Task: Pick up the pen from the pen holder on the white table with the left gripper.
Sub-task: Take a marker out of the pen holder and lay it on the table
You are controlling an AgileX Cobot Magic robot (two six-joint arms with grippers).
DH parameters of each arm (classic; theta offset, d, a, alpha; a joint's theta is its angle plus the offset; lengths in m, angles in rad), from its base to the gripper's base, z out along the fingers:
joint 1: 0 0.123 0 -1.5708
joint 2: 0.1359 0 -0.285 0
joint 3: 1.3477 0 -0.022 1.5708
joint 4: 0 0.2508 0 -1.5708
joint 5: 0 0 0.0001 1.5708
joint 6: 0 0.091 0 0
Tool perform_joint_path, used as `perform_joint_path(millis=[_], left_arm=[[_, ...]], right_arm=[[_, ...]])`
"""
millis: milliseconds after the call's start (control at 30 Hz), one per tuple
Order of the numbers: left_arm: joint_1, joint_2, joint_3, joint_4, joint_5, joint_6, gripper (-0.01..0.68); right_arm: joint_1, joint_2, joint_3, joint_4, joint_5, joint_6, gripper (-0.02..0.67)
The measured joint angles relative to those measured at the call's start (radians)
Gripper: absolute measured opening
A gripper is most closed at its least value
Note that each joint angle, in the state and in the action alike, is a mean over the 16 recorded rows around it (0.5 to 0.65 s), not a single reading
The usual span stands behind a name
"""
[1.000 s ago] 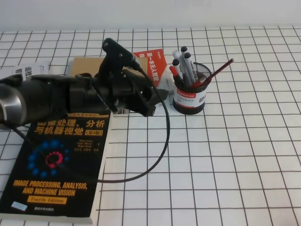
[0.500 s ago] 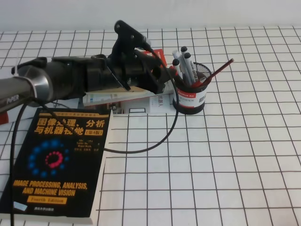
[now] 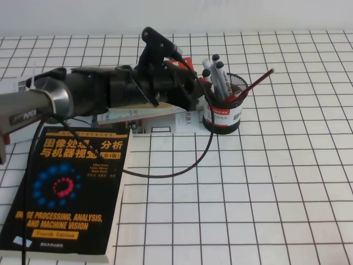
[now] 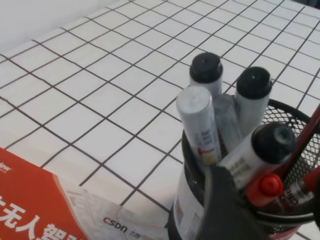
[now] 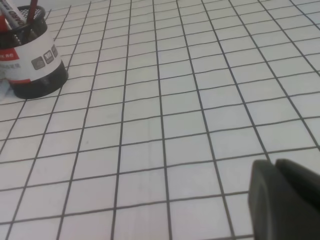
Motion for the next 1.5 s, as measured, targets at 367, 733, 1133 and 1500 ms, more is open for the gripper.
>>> perform_joint_path(millis=[367,733,1133,1500], left_arm=[[-0.012,0.004,-0.001,0.001,0.002,-0.002,0.177],[-0.013,0.004,-0.007,0.002,0.002,-0.025,0.055],[-0.014,-0.041,-0.051,0.005,0.002,-0.076,0.040],[-0.014,-0.182,-0.069,0.070,-0.029,-0.129,0.039]], right_arm=[[0.000,0.000,0.000,0.000,0.000,0.000,-0.016],[0.000,0.000,0.000,0.000,0.000,0.000,-0.016],[0.000,0.000,0.000,0.000,0.000,0.000,-0.016],[0.000,0.000,0.000,0.000,0.000,0.000,-0.016]])
